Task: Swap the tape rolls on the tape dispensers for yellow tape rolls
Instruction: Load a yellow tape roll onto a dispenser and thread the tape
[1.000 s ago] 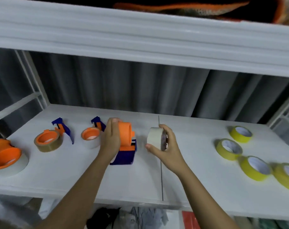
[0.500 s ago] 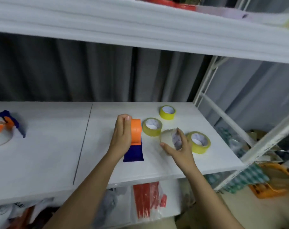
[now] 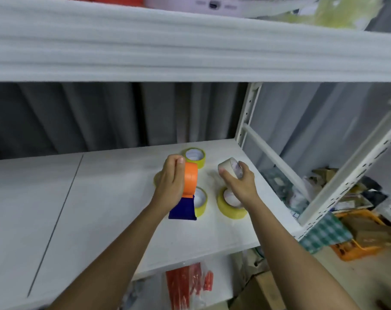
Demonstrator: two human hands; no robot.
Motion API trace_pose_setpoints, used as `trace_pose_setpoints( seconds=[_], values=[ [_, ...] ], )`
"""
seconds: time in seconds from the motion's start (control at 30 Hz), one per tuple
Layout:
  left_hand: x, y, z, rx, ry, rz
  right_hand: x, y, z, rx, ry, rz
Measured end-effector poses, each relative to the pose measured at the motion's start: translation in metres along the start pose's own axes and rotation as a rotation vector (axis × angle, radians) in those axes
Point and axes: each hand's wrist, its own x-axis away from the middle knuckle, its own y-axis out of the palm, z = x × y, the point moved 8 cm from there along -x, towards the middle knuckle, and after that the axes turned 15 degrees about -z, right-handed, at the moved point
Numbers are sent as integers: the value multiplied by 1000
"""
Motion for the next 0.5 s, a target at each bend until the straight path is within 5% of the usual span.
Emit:
trace_pose_setpoints(
  seconds=[0.23,0.4,0.5],
  values=[
    [-43,36,11,-35,-15,-59,-41,-45,33,239,188,126],
    [-51,53,11,-39,-9,-75,-65,-45,57,364,338,13],
    [-49,56,8,-41,-43,-23,-77,-35,57,229,254,-104]
  ],
)
